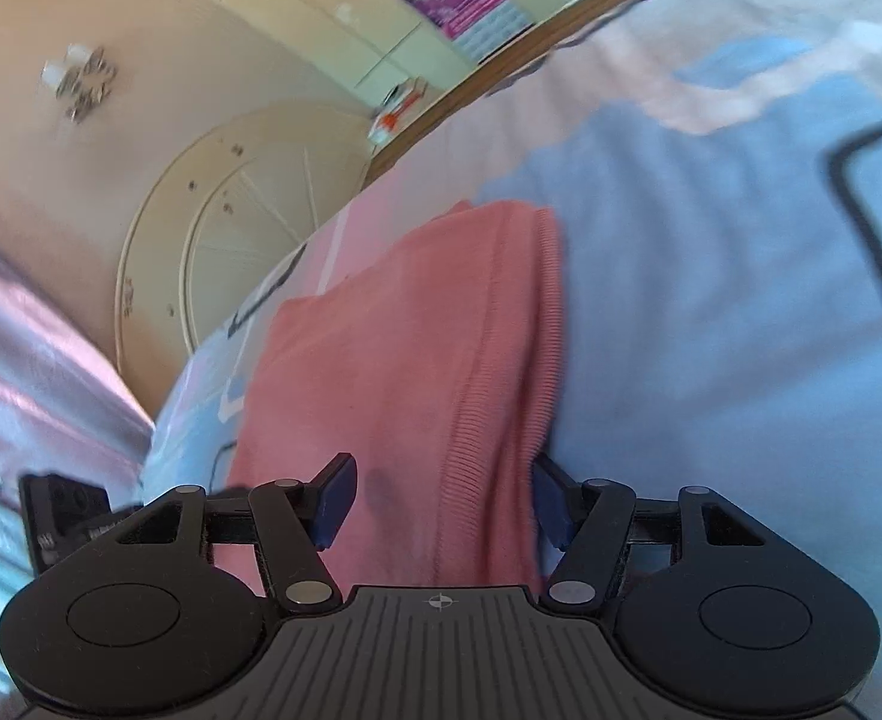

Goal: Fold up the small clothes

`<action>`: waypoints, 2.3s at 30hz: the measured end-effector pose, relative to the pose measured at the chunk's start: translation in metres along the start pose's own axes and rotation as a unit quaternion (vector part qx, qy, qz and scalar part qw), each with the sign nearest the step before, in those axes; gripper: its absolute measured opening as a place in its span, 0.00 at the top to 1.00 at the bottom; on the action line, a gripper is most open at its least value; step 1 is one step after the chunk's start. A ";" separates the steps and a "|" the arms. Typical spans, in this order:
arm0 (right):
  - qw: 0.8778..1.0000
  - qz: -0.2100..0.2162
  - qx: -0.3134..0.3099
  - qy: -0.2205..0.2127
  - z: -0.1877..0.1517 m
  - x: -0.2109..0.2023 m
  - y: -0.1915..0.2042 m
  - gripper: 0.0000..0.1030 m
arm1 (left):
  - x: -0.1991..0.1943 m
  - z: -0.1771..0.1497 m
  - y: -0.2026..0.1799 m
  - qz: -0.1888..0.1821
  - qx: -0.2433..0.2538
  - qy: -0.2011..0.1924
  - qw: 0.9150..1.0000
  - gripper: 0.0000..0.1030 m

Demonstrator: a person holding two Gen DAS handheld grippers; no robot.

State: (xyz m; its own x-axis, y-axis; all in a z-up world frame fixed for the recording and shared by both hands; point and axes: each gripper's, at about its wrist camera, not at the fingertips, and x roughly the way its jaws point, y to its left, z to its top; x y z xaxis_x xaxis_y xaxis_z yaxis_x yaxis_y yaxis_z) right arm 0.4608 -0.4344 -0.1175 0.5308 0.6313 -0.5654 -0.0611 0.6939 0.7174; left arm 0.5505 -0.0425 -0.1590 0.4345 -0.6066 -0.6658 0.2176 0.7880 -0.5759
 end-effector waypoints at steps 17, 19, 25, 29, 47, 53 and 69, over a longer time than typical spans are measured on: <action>0.977 -0.144 -0.158 -0.018 -0.020 0.022 0.067 0.79 | -0.015 -0.001 -0.042 0.070 0.119 -0.020 0.990 0.66; 0.975 -0.150 -0.161 -0.025 -0.023 0.021 0.074 0.79 | -0.020 0.000 -0.043 0.069 0.127 -0.022 0.989 0.67; 0.971 -0.152 -0.177 -0.042 -0.025 0.013 0.102 0.79 | -0.043 0.003 -0.052 0.061 0.150 -0.035 0.986 0.68; 0.967 -0.158 -0.195 -0.047 -0.028 0.012 0.130 0.79 | -0.066 0.007 -0.047 0.052 0.156 -0.046 0.985 0.68; 0.968 -0.097 -0.230 -0.038 -0.081 0.123 0.271 0.79 | -0.200 0.005 0.077 0.097 0.140 -0.088 0.981 0.68; 0.969 -0.069 -0.238 -0.005 -0.109 0.184 0.313 0.79 | -0.236 -0.003 0.139 0.118 0.113 -0.087 0.983 0.68; 0.966 -0.144 -0.212 -0.032 -0.114 0.215 0.295 0.71 | -0.257 -0.004 0.193 0.129 0.087 -0.109 0.982 0.66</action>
State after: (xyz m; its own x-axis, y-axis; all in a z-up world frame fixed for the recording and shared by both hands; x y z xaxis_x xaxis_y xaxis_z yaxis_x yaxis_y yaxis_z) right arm 0.4603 -0.0549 -0.0735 0.6273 0.3778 -0.6809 -0.2370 0.9256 0.2952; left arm 0.4774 0.2648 -0.1004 0.6673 -0.3630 -0.6504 0.2141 0.9298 -0.2993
